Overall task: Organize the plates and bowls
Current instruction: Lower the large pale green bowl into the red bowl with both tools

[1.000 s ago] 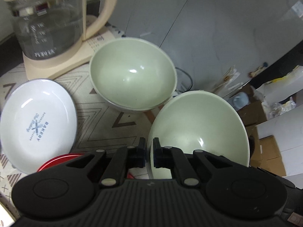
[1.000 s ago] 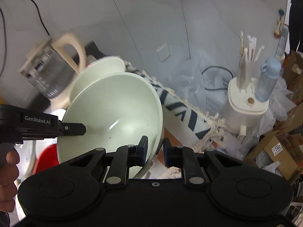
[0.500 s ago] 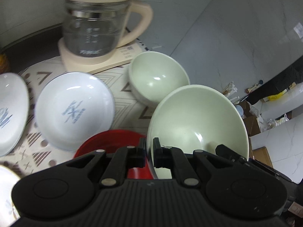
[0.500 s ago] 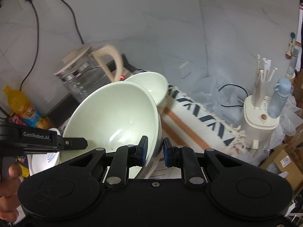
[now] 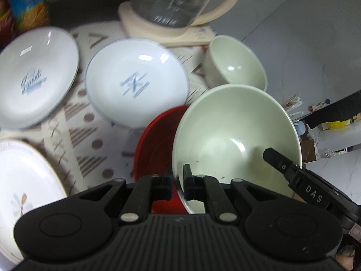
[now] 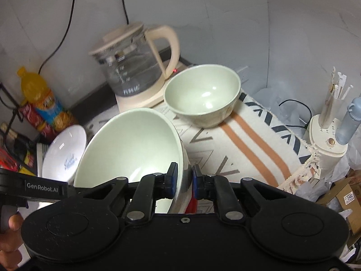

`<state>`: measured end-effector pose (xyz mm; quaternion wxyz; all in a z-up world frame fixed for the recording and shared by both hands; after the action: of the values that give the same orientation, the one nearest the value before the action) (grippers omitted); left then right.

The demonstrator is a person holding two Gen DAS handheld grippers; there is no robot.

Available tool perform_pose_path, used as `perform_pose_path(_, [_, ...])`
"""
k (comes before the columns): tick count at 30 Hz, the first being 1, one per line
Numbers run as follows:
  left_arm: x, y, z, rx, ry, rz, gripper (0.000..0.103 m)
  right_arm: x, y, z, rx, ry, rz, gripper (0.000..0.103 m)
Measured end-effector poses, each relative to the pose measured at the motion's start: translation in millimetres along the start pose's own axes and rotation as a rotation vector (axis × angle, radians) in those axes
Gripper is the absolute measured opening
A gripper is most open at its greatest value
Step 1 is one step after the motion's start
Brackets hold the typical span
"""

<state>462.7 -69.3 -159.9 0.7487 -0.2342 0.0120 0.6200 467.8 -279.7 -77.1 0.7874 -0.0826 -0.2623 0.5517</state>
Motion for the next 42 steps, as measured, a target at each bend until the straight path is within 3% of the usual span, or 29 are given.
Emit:
perform_pose_path(13, [14.0, 15.6, -24.1, 0.087, -0.01, 0.062, 0.007, 15.3, 10.7, -30.6, 0.048, 0.064, 0.089, 0.009])
perform_pose_path(25, [22.2, 11.2, -9.0, 0.079, -0.019, 0.111, 0.009, 21.9, 9.3, -39.0, 0.031, 0.074, 0.156, 0.008])
perform_pose_path(32, [25.3, 9.7, 7.0, 0.038, -0.102, 0.099, 0.013, 33.1, 14.6, -40.6, 0.018, 0.1, 0.261, 0.008])
perform_pose_path(42, [38.0, 12.9, 7.7, 0.036, -0.123, 0.164, 0.016, 34.8, 12.6, -46.2, 0.03, 0.13, 0.301, 0.01])
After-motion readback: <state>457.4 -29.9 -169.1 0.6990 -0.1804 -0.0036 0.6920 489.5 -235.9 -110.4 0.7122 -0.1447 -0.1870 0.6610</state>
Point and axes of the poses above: each gripper's, at about its wrist camera, not at the fingertips, and z roughly against the way its jaws point, x to its left, y to its underside, the point moved 1 cm from there along -z, roughly the way its jaws point, and after that the axes turned 13 degrees about -z, right-handed, at the moved point
